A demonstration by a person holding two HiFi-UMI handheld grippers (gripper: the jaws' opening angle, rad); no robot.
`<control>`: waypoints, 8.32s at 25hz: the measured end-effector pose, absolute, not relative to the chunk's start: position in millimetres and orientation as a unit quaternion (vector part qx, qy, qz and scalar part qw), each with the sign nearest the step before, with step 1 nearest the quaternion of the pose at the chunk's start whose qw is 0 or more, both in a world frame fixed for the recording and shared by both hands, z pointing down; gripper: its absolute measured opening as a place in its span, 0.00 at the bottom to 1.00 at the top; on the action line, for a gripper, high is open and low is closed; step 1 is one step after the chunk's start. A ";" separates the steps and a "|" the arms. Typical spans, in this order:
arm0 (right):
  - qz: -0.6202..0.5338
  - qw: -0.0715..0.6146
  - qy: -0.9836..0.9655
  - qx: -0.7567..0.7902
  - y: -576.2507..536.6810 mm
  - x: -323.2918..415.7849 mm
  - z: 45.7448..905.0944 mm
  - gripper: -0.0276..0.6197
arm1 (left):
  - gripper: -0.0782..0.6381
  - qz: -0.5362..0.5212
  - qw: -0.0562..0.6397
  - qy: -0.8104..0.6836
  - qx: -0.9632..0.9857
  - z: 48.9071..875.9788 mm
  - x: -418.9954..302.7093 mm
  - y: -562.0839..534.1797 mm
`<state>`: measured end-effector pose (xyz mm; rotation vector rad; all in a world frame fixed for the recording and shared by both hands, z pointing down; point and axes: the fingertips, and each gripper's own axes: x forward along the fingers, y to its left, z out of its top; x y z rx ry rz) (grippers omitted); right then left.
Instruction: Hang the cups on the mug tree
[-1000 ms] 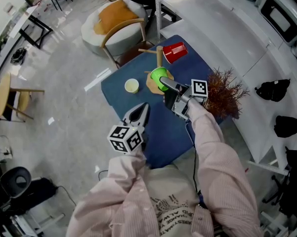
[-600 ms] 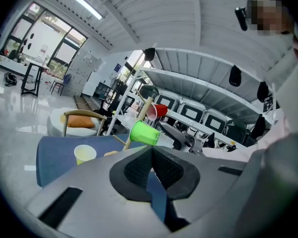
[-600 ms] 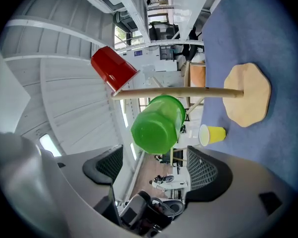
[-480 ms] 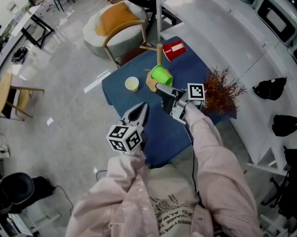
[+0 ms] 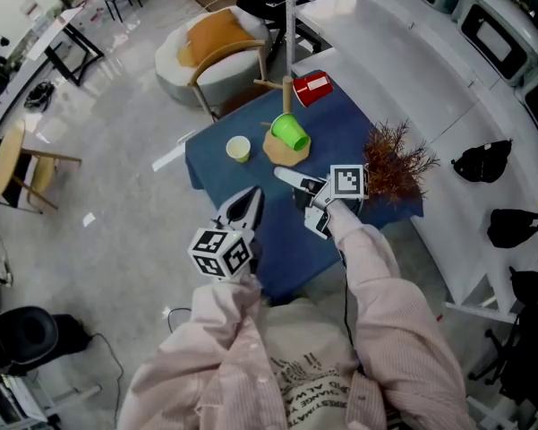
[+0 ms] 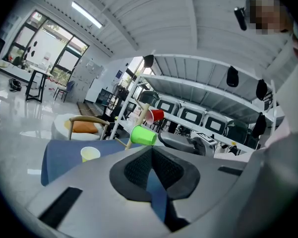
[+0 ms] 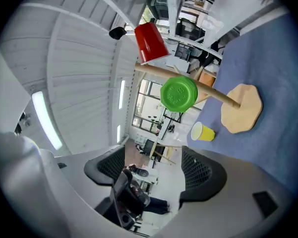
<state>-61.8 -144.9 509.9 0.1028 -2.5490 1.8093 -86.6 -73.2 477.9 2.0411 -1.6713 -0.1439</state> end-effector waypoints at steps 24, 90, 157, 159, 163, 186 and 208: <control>0.346 0.069 -0.927 0.127 -104.1 -44.6 500.2 0.59 | 0.11 -0.051 0.211 -0.662 0.718 464.6 -105.9 -17.4; 0.198 0.200 -0.904 0.321 -208.5 -224.0 688.1 0.59 | 0.11 0.005 0.379 -0.538 0.753 646.8 -264.0 -113.7; 0.388 -0.112 -0.843 0.355 -267.5 -187.6 444.2 0.51 | 0.11 -0.053 0.232 -0.540 0.807 461.0 -275.0 -162.3; 0.395 -0.119 -0.839 0.355 -272.0 -184.9 441.5 0.51 | 0.11 -0.054 0.230 -0.540 0.808 459.9 -273.6 -164.4; 0.405 -0.132 -0.832 0.355 -279.5 -179.3 434.7 0.51 | 0.11 -0.056 0.228 -0.539 0.809 456.7 -272.3 -167.5; 0.533 -0.239 -0.750 0.309 -297.2 -153.6 426.8 0.51 | 0.11 -0.053 0.203 -0.539 0.816 436.2 -260.3 -175.2; 0.610 -0.323 -0.669 0.277 -306.7 -137.8 433.3 0.51 | 0.11 -0.023 0.177 -0.535 0.826 431.2 -239.7 -179.6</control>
